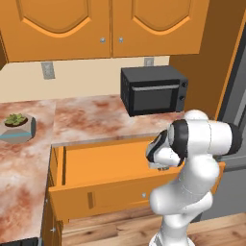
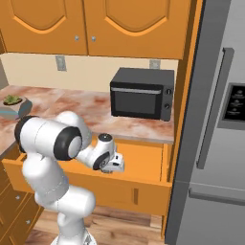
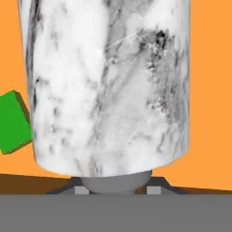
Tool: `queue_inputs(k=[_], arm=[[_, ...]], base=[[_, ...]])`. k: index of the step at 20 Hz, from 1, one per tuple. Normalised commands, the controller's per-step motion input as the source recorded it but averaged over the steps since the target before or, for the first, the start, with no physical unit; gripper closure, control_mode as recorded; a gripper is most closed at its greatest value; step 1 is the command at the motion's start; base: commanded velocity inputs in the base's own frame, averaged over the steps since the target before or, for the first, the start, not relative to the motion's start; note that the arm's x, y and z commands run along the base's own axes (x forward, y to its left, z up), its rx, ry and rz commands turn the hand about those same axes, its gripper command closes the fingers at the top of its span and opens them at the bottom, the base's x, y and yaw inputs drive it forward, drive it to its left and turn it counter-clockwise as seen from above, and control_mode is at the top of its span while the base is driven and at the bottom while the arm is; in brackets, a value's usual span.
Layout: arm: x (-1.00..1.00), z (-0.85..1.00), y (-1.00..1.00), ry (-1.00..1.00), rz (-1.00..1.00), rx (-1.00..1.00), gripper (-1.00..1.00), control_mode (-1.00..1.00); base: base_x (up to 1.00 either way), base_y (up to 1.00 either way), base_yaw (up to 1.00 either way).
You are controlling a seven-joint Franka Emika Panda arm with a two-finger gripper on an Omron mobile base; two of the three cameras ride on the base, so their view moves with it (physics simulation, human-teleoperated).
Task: Restock the sink supplies by placing the sponge and soap dispenser on the counter and next to the sink. Make sure the soap dispenser is upright.
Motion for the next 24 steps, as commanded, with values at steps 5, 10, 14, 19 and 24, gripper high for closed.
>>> queue_inputs(k=[5,10,14,19,24], arm=[[-0.07,1.00,-0.26,-0.22,0.02,0.00,1.00,-1.00],[0.00,1.00,-0.18,-0.14,0.00,0.00,1.00,-1.00],[-0.11,1.00,-0.16,-0.11,0.00,0.00,1.00,-1.00],[-0.36,1.00,-0.06,-0.11,0.02,-0.01,1.00,-1.00],[-0.55,1.00,-0.01,-0.09,0.06,-0.01,1.00,-1.00]], base=[[0.00,0.00,0.00],[0.00,0.00,0.00],[0.00,0.00,0.00],[0.00,0.00,0.00],[0.00,0.00,0.00]])
